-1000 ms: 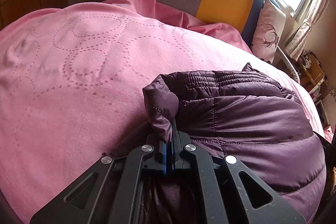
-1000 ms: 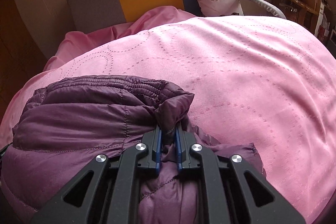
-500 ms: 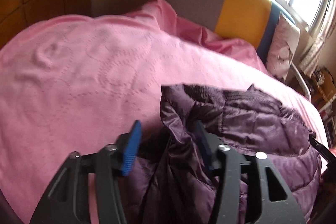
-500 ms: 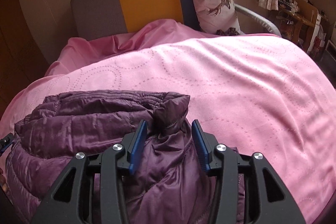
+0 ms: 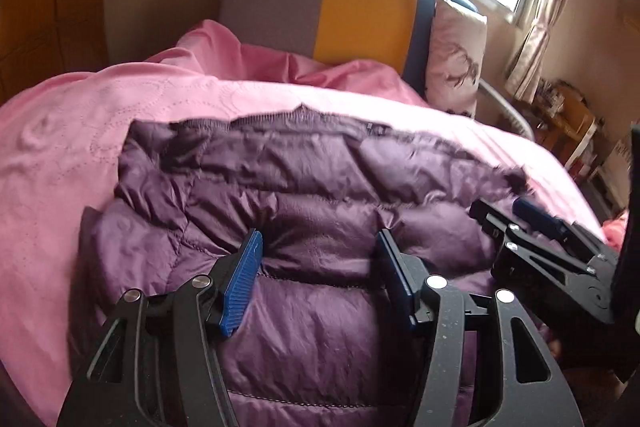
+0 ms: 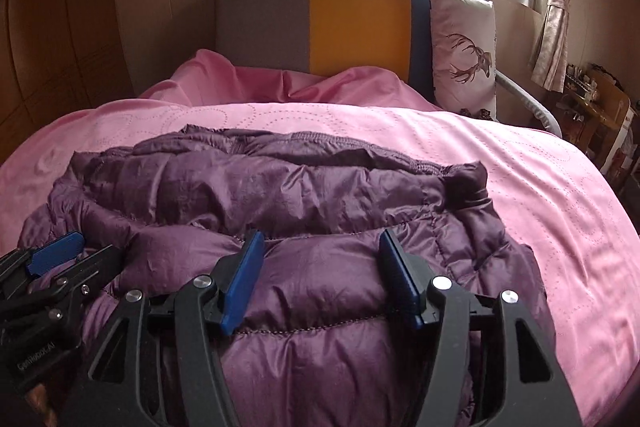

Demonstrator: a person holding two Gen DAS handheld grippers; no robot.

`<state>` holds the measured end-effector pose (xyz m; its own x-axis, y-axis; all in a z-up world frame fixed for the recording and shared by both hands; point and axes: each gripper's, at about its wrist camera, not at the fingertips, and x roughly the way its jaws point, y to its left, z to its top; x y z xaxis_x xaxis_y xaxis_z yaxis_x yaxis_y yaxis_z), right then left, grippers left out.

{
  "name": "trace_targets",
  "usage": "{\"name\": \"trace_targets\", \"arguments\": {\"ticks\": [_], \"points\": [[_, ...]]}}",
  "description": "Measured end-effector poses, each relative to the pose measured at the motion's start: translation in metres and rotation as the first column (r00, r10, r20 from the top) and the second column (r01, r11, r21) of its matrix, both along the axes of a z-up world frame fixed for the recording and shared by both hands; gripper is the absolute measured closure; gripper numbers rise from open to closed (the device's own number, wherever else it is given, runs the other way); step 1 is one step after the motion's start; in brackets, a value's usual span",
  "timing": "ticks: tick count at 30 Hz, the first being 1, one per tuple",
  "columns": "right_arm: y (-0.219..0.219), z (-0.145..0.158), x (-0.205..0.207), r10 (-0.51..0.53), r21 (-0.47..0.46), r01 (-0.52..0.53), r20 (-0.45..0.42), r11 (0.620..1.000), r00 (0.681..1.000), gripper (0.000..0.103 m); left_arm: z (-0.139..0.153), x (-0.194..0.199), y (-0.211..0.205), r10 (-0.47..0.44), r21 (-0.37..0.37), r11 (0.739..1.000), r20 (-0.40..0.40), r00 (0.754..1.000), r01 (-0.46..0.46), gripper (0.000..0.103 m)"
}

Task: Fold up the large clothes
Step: 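Fold the lifted jacket half over the other half, then open both tools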

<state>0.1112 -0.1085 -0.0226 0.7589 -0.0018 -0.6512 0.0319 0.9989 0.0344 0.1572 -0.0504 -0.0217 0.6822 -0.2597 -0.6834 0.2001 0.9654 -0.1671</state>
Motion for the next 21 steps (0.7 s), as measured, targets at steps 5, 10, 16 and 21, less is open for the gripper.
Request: {"name": "trace_targets", "arguments": {"ticks": [5, 10, 16, 21], "points": [[0.002, -0.024, 0.006, -0.010, -0.030, 0.009, -0.025, 1.000, 1.000, 0.042, -0.023, 0.008, 0.002, 0.003, -0.010, 1.000, -0.021, 1.000, -0.003, 0.044], [-0.001, -0.038, 0.014, -0.008, -0.015, 0.007, -0.064, 1.000, 0.998, 0.042, -0.034, 0.008, -0.003, 0.004, 0.023, 1.000, -0.010, 1.000, -0.004, 0.044], [-0.013, -0.030, 0.008, 0.002, 0.043, 0.002, -0.075, 0.999, 0.997, 0.034, -0.025, 0.000, -0.002, 0.018, 0.046, 0.999, -0.021, 1.000, -0.017, 0.043], [-0.031, -0.008, -0.020, 0.000, 0.078, 0.003, -0.029, 0.997, 1.000, 0.020, 0.000, -0.026, 0.004, 0.041, 0.026, 0.999, 0.033, 0.999, -0.042, 0.031]]}}
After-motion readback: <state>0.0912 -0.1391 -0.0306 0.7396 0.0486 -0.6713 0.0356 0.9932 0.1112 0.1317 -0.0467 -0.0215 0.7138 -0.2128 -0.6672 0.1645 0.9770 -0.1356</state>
